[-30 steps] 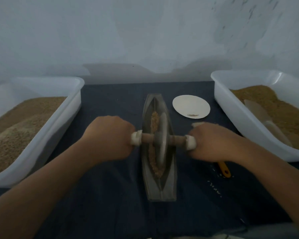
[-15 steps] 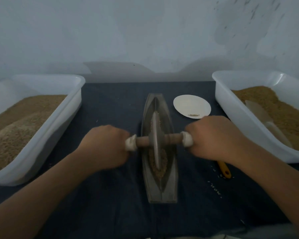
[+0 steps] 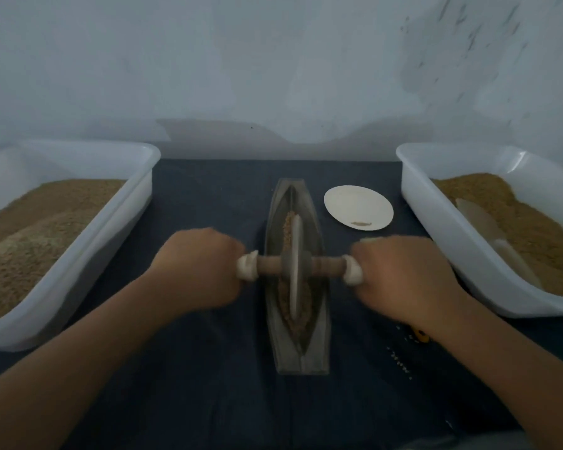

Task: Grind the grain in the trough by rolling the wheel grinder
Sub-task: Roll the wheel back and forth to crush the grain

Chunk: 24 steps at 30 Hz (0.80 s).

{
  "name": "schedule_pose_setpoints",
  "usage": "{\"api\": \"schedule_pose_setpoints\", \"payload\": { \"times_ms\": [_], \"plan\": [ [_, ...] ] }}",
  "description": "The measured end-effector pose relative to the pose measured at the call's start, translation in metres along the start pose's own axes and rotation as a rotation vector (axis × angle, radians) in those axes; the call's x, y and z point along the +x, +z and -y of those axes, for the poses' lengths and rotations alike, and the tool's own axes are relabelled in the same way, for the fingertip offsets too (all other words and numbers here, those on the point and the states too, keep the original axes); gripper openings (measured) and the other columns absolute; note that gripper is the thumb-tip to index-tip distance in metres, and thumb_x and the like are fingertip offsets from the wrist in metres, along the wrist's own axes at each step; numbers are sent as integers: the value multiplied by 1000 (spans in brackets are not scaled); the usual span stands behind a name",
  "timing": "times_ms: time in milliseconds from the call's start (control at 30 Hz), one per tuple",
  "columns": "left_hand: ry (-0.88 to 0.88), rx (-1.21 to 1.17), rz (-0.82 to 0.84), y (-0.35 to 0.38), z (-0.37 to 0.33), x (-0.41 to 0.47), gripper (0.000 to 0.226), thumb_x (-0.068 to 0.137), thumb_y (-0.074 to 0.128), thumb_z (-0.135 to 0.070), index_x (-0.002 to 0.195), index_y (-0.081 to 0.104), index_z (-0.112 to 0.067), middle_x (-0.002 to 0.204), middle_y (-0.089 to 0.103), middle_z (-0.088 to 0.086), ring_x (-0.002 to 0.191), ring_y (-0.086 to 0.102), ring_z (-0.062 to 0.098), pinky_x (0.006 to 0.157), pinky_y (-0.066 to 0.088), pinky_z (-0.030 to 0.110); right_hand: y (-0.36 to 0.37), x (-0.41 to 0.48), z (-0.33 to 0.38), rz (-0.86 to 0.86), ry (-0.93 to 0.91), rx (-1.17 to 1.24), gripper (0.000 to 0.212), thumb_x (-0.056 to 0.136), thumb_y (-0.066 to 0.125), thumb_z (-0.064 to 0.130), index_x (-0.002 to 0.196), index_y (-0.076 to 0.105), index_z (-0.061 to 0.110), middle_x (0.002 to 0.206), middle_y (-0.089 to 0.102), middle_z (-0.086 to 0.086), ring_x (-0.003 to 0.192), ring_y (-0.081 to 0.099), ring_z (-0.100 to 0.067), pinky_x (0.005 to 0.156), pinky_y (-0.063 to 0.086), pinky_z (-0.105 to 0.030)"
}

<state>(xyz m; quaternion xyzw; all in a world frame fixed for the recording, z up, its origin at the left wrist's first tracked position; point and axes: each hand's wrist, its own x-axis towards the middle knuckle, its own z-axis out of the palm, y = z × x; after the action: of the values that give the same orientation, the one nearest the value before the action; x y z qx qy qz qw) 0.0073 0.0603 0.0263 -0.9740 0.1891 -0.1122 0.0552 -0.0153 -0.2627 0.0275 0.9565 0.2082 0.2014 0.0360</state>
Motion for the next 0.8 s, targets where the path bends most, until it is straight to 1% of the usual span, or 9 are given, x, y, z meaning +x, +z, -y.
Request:
{"api": "schedule_pose_setpoints", "payload": {
  "times_ms": [100,200,300,400,467,533,600,700,800],
  "plan": [
    [9,4,14,0,3,7,26,70,49,-54,61,50,-29,54,44,-13,46,34,5,46,20,21,4,7,-7,44,3,-34,23,75,46,52,61,43,34,49,39,11,42,41,-6,40,34,-25],
    [-104,4,99,-6,5,60,25,77,54,-49,74,60,-26,72,59,-8,65,59,18,57,42,30,16,67,-12,121,170,-38,25,88,52,44,68,52,28,62,53,8,56,52,-13,52,39,-29],
    [-170,-33,86,-15,7,95,31,85,60,-54,83,65,-23,84,65,-3,79,66,28,69,52,37,18,106,-17,150,241,-59,18,84,55,41,74,59,27,71,60,6,67,60,-21,60,45,-31],
    [-144,-73,124,-9,5,74,28,85,59,-50,76,62,-24,78,63,-5,71,63,22,64,48,34,12,87,-16,142,203,-20,20,82,59,33,66,52,24,66,56,5,61,57,-19,56,45,-31],
    [-76,-37,80,-3,4,37,26,79,58,-50,66,55,-28,65,56,-10,56,52,11,52,37,27,5,49,-9,116,130,-7,24,80,56,40,62,47,27,58,50,7,53,50,-12,49,42,-29],
    [37,52,-36,-1,0,1,30,72,59,-52,57,44,-31,51,42,-14,43,33,3,45,19,21,-1,11,0,52,51,12,27,74,46,49,56,38,31,49,37,11,43,38,-7,43,25,-22],
    [95,95,-94,-2,1,-8,34,68,60,-52,54,37,-31,46,35,-15,40,26,2,46,12,19,-1,-3,1,37,45,16,31,72,46,53,53,33,33,45,31,12,39,30,-5,43,16,-20],
    [0,49,12,-2,3,25,30,76,54,-54,61,50,-27,57,49,-11,49,44,9,48,25,23,12,27,-5,118,126,-39,31,82,51,52,60,47,31,52,46,10,46,43,-6,45,28,-24],
    [-132,0,25,-9,4,74,33,84,56,-51,66,57,-23,67,57,-6,60,56,19,57,42,30,16,77,-7,36,224,-52,30,90,52,38,63,51,23,59,50,6,53,46,-14,50,30,-27]
  ]
}}
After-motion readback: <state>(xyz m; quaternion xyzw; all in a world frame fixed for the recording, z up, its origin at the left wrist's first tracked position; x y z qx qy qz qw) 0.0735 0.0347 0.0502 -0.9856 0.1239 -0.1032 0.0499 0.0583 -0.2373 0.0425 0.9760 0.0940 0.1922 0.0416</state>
